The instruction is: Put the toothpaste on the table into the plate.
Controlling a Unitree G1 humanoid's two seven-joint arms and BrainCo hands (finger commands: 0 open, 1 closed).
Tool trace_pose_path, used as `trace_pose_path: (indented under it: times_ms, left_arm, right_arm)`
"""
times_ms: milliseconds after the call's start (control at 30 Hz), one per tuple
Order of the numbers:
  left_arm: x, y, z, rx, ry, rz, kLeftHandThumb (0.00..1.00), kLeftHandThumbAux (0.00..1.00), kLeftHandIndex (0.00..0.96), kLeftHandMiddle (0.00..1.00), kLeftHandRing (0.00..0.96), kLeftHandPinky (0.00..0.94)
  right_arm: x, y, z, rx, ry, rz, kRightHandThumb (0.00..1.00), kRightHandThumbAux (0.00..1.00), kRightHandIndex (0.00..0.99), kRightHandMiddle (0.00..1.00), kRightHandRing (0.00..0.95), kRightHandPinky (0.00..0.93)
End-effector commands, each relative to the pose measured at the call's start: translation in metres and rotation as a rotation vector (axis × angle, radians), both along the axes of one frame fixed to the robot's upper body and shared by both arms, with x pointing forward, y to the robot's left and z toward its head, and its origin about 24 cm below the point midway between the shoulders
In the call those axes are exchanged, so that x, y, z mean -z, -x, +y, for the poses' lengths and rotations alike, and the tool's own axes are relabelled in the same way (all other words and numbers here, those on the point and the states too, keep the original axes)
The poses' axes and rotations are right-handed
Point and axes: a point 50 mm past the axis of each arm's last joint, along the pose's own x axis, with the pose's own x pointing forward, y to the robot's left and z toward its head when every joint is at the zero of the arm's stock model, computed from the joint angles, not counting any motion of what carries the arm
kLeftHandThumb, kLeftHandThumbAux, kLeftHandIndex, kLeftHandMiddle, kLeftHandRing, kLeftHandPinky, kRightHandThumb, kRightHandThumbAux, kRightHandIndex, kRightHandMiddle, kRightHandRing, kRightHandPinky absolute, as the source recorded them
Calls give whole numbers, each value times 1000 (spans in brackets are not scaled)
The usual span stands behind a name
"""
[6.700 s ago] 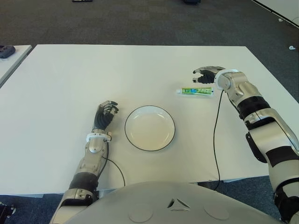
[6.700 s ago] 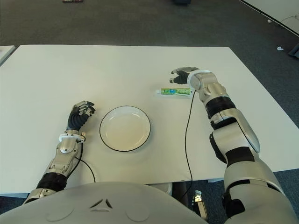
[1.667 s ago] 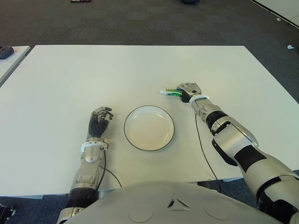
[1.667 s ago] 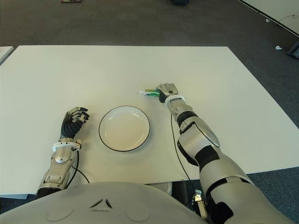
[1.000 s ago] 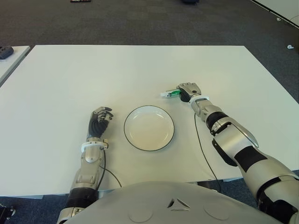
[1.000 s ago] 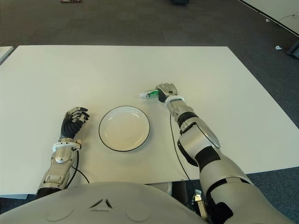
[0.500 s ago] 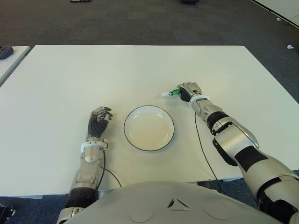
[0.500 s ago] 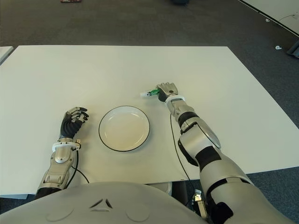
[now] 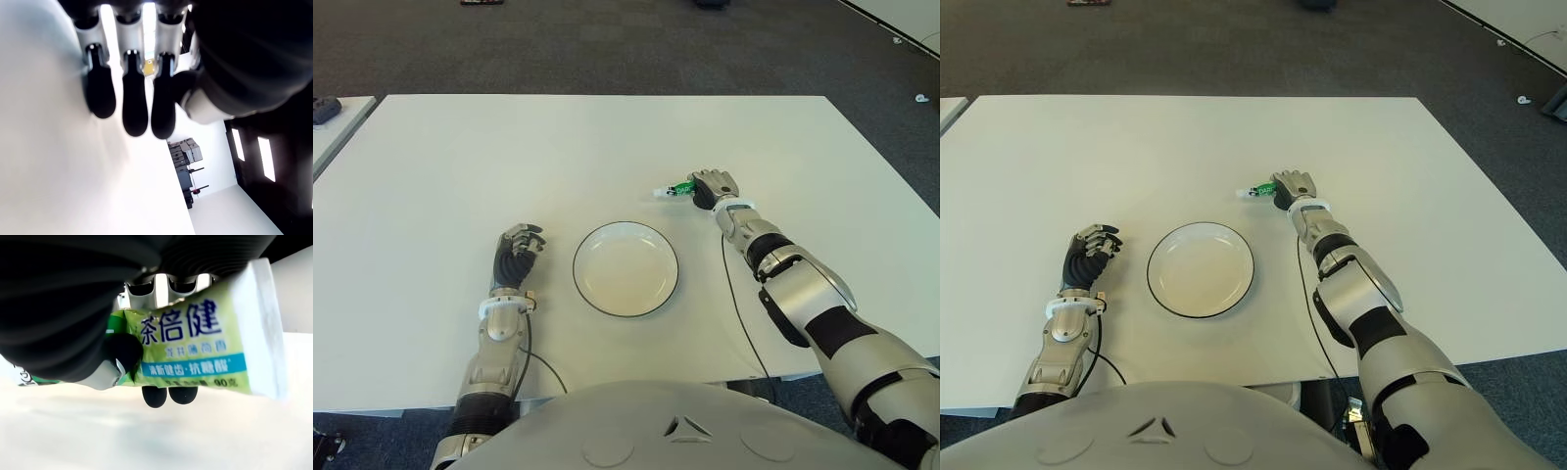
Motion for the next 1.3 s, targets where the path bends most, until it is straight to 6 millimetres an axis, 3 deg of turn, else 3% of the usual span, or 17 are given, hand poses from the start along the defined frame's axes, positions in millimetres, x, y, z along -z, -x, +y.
trace_pose_path:
  times_ms: [33, 67, 200, 300, 433, 833, 1033, 1300]
  left_arm:
    - [7, 3, 6, -32, -12, 48, 702, 721, 428, 548, 562, 531]
    - [7, 3, 6, -31, -14, 47, 702, 721, 428, 549, 564, 533]
    - [7, 3, 6, -29, -18, 46, 702, 720, 428, 556, 569, 535]
    - [8, 2, 6, -26, -18, 45, 703, 720, 428, 559, 572, 538]
    - [8, 1, 6, -25, -14, 45, 703, 720, 428, 560, 572, 536]
    - [10, -1, 6, -31, -11, 45, 702, 720, 428, 550, 566, 524]
    - [10, -2, 4, -27, -8, 47, 702, 720, 428, 550, 564, 521]
    - [9, -3, 3, -13, 6, 30, 703, 720, 428, 552, 567, 522]
  right_arm:
    - [-13, -8, 6, 4, -69, -45, 842, 680, 417, 578, 811, 824]
    - [-17, -10, 8, 2, -92, -60, 843, 680, 418, 578, 815, 826]
    - [-29, -16, 13, -15, -151, -104, 736, 712, 436, 791, 836, 840]
    - [-38, -20, 18, -44, -195, -140, 717, 717, 439, 830, 841, 842]
    - [-53, -23, 27, -114, -265, -193, 710, 719, 440, 849, 847, 852]
    - [-63, -16, 38, -272, -386, -252, 712, 718, 440, 866, 864, 869]
    - [-73, -5, 55, -440, -446, -295, 712, 718, 440, 863, 864, 863]
    - [-70, 16, 70, -618, -463, -281, 711, 719, 440, 864, 862, 857]
